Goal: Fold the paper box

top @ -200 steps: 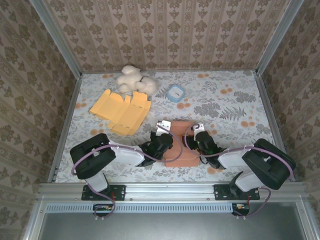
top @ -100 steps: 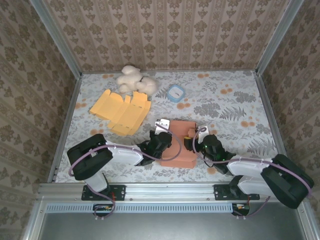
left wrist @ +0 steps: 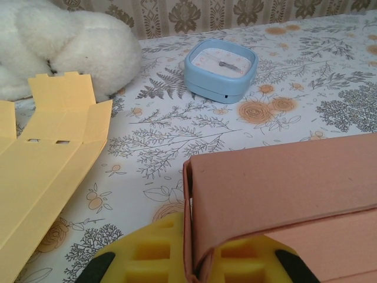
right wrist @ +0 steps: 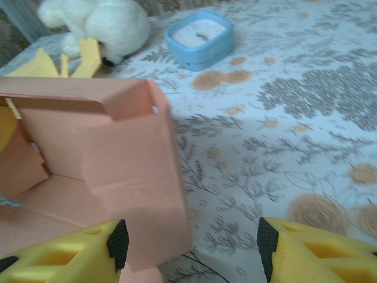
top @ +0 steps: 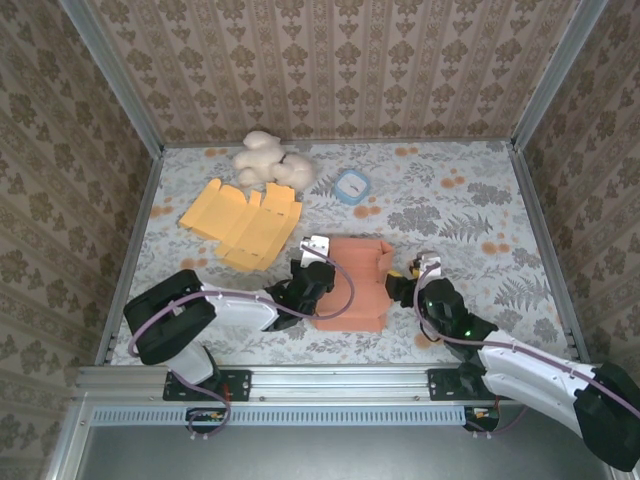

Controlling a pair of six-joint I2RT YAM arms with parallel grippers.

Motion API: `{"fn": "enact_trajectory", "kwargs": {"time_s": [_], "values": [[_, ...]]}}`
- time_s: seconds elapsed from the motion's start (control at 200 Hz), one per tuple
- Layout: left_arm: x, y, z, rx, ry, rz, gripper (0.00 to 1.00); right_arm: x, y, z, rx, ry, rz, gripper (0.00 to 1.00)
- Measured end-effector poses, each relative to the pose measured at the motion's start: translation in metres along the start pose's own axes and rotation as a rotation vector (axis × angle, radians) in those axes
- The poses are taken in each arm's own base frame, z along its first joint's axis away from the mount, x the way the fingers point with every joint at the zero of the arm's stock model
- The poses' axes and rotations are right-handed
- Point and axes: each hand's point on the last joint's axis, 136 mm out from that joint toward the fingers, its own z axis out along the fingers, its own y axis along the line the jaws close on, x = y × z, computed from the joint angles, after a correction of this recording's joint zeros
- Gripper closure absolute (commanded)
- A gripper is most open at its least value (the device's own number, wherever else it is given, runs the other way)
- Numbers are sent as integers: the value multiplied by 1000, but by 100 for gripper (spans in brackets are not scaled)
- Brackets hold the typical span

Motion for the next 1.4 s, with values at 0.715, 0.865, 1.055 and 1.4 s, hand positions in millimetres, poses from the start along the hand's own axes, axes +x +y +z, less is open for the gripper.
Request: {"fn": "enact_trajectory", "kwargs": {"time_s": [0.715, 0.865, 1.055, 1.4], "values": [[-7, -3, -7, 73, -3, -31, 100, 23, 21, 14, -133, 100, -66, 59], [-6, -4, -7, 83, 0, -31, 100, 16, 39, 11, -230, 76, -85, 64], [-4, -5, -7, 89, 6, -28, 100, 13, 48, 9, -279, 68, -98, 68], [-3, -6, -7, 92, 6, -28, 100, -2, 50, 20, -234, 60, -96, 65]]}}
